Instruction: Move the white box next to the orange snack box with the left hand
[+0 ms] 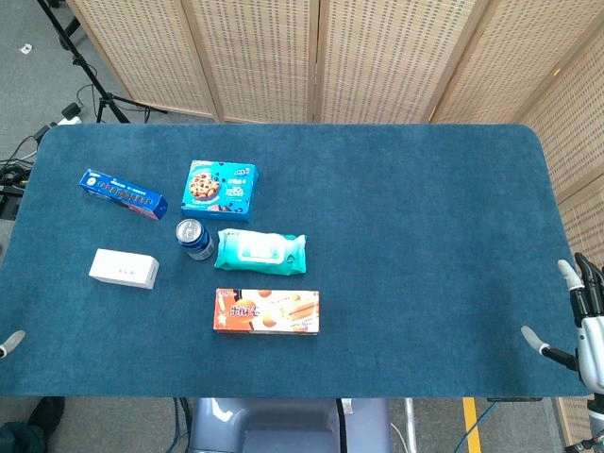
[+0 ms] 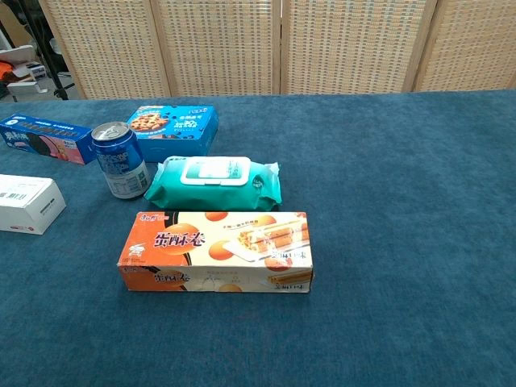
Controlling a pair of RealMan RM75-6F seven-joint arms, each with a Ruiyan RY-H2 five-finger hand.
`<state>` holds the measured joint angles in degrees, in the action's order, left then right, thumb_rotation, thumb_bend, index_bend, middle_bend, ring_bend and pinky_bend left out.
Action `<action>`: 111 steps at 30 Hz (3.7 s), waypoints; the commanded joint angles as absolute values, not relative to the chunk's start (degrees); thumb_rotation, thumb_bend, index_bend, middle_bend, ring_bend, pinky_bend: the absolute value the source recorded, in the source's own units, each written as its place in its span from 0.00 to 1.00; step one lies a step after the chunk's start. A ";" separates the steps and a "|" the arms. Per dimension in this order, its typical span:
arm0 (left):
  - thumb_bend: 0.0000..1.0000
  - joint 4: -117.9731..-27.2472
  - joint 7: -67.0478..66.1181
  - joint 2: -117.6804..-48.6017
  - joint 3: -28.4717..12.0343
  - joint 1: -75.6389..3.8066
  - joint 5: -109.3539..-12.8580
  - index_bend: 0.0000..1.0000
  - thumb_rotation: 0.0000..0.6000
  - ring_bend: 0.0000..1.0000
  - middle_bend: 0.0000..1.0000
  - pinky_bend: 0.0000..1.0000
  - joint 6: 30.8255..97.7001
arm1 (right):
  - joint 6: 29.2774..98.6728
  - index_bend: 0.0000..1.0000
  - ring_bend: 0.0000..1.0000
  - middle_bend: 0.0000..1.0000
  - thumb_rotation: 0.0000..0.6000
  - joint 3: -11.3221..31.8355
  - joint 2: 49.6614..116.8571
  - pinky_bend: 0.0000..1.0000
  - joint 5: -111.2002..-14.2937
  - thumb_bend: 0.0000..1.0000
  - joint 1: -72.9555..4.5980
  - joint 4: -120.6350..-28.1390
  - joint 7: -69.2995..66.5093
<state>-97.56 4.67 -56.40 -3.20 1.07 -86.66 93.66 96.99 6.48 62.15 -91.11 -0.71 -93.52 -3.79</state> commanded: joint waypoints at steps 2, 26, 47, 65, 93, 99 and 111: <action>0.00 -97.61 4.96 -56.23 -3.24 1.08 -86.52 0.00 1.00 0.00 0.00 0.00 93.50 | 96.81 0.00 0.00 0.00 1.00 6.45 62.12 0.00 -91.05 0.00 -0.74 -93.60 -4.07; 0.00 -80.23 6.49 -67.36 -5.41 -25.03 -90.55 0.08 1.00 0.00 0.00 0.00 58.63 | 94.11 0.00 0.00 0.00 1.00 7.39 62.01 0.00 -88.17 0.00 -1.69 -93.46 -5.71; 0.00 -68.99 -0.39 -75.32 -3.62 -32.38 -84.39 0.28 1.00 0.11 0.20 0.18 45.96 | 93.06 0.00 0.00 0.00 1.00 8.03 62.06 0.00 -86.57 0.00 -2.04 -93.08 -6.43; 0.11 -72.85 18.07 -71.91 -1.74 -28.27 -87.18 0.49 1.00 0.36 0.48 0.36 57.66 | 93.23 0.00 0.00 0.00 1.00 7.86 61.66 0.00 -86.92 0.00 -1.84 -93.32 -7.64; 0.11 -47.06 84.53 -90.01 3.85 -19.75 -96.13 0.51 1.00 0.36 0.51 0.36 81.36 | 92.66 0.00 0.00 0.00 1.00 7.17 62.11 0.00 -88.04 0.00 -2.26 -93.55 -6.44; 0.06 -44.88 79.46 -89.24 7.10 -20.11 -98.36 0.23 1.00 0.04 0.08 0.08 79.68 | 92.85 0.00 0.00 0.00 1.00 7.34 61.98 0.00 -87.78 0.00 -2.17 -93.57 -6.75; 0.00 -54.45 61.91 -80.97 8.89 -16.54 -98.65 0.00 1.00 0.00 0.00 0.00 83.96 | 93.55 0.00 0.00 0.00 1.00 7.56 61.92 0.00 -87.65 0.00 -1.89 -93.83 -6.58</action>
<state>-51.33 64.71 -84.19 7.62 -17.21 -97.84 83.40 93.55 7.56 61.92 -87.65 -1.89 -93.83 -6.59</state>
